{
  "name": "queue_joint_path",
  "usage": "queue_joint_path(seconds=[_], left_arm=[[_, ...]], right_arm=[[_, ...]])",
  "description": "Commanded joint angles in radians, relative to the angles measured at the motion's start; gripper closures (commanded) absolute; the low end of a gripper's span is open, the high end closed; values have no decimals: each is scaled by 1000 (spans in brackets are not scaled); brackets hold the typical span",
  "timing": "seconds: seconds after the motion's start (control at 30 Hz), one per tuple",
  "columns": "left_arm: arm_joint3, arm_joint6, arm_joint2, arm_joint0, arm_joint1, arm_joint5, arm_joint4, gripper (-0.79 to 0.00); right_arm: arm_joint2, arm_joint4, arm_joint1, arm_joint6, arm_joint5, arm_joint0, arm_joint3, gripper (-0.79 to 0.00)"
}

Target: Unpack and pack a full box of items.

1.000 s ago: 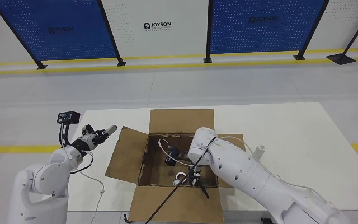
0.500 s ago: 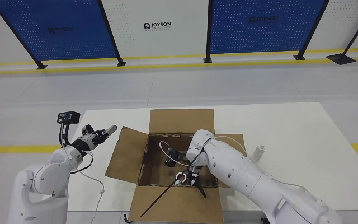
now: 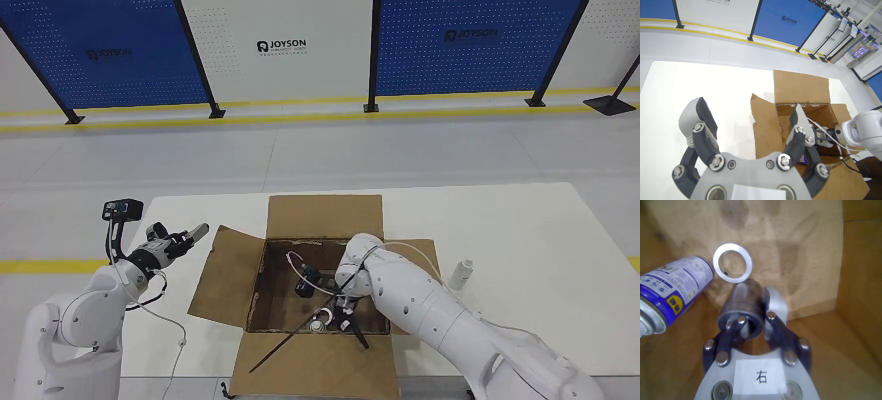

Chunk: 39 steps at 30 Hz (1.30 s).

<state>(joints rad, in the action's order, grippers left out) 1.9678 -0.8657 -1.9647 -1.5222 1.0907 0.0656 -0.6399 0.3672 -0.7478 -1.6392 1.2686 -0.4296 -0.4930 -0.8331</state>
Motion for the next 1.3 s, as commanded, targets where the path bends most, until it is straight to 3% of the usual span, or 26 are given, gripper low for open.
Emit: queue_joint_path(seconds=[0.0,0.23,0.43,0.63,0.8,0.97,1.27], left_arm=[[0,0,0,0,0,0,0,-785],[0,0,0,0,0,0,0,-785],[0,0,0,0,0,0,0,-785],[0,0,0,0,0,0,0,-785],[0,0,0,0,0,0,0,-785],[0,0,0,0,0,0,0,-785],[0,0,0,0,0,0,0,-785]], right_arm=[[12,10,1,-12,1,2,-1,0],[80,37,28,-7,10,17,-55,0],[210,95,89,-41,-6,-21,-170,0],[409,154,178,-105,-83,-148,-393,0],[550,256,230,-228,-235,-313,-546,0],[559,402,240,-317,-392,-376,-528,0],[486,548,230,-423,-543,-342,-414,0]])
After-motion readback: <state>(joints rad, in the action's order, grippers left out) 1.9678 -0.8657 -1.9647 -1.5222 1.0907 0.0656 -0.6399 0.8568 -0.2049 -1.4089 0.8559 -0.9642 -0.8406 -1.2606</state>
